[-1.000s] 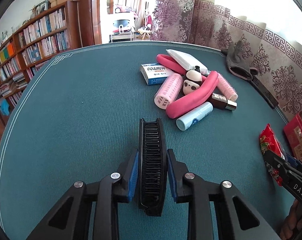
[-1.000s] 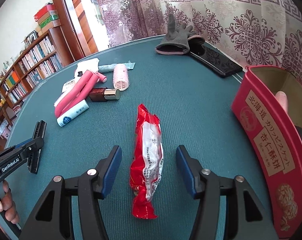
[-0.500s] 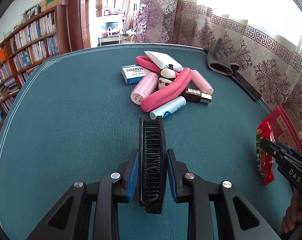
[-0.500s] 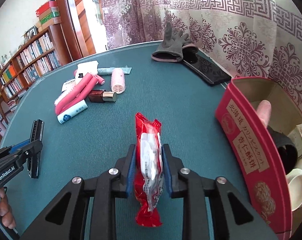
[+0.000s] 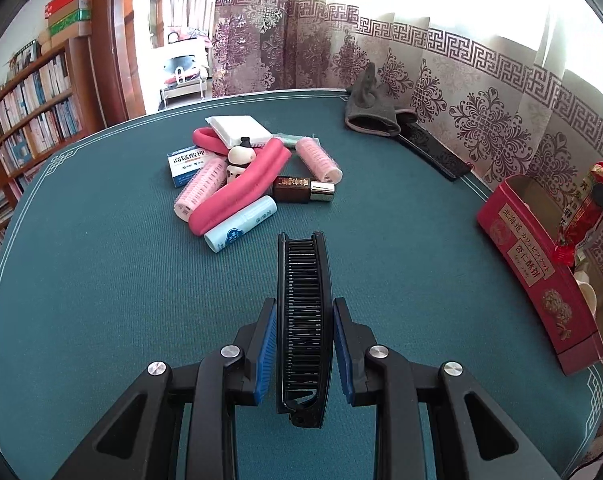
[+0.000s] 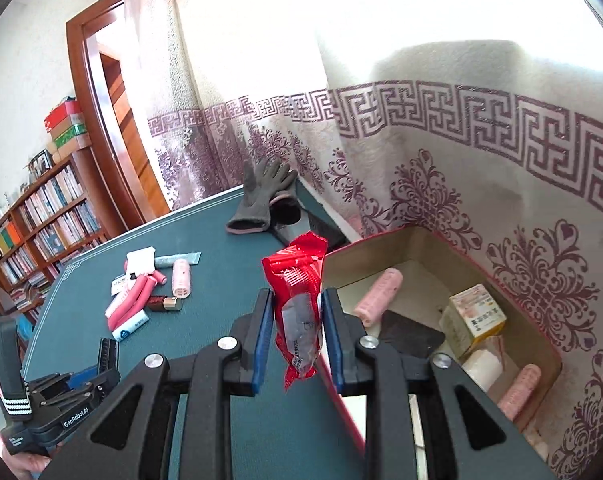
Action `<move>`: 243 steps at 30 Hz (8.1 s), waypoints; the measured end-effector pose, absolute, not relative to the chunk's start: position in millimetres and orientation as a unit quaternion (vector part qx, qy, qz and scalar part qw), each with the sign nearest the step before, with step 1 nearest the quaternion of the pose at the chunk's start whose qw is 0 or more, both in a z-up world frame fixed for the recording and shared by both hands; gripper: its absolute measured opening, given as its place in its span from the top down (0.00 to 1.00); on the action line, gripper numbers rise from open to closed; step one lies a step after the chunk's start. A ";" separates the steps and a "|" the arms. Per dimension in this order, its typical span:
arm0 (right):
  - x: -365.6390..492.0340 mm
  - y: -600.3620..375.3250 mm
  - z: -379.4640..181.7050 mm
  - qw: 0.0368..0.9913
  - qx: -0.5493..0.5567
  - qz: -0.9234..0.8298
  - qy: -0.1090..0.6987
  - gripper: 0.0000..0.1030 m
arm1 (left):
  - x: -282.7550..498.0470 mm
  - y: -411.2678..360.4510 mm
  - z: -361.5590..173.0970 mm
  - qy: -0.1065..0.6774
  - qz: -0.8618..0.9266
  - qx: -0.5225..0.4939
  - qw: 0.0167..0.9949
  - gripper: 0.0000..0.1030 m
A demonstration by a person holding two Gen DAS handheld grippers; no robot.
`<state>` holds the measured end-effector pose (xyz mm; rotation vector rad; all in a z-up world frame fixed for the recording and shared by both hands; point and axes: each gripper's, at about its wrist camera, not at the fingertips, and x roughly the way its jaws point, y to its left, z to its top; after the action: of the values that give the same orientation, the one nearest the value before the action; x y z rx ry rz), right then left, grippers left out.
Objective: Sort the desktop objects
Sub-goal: 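Carry the snack packet into the tin box and open the right tool, then lower the black comb into the tin box and open the left tool, then withdraw both tools from the tin box back over the table, then grasp a pink hair roller with the left tool, then grasp the light-blue tube with the right tool while the left tool holds the roller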
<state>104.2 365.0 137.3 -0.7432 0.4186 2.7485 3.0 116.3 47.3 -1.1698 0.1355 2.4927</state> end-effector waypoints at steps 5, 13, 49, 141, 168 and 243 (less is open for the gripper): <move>105.3 407.6 142.8 0.169 -0.247 0.943 0.147 0.74 | 8.1 140.7 50.6 0.063 0.883 -0.416 0.210 0.73; 88.4 458.5 111.0 0.162 -0.315 0.916 0.187 0.72 | 14.1 178.0 51.1 0.087 0.874 -0.417 0.234 0.73; 169.4 435.5 79.6 0.157 -0.279 0.933 0.163 0.28 | 15.7 265.0 14.8 0.173 0.848 -0.425 0.265 0.33; 76.4 269.4 49.7 0.014 -0.395 0.910 0.122 0.20 | -73.1 48.3 6.6 -0.019 0.889 -0.453 0.059 0.01; 54.3 275.7 37.3 0.001 -0.408 0.902 0.141 0.20 | -167.7 74.3 20.7 0.015 0.897 -0.421 0.134 0.32; -21.9 189.9 29.7 -0.017 -0.421 0.907 0.031 0.80 | -69.2 17.3 12.8 -0.001 0.910 -0.399 0.112 0.70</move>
<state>-21.9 189.9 29.7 -1.3361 0.0981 2.8788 -69.2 17.3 12.8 -1.1701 -0.0040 2.6719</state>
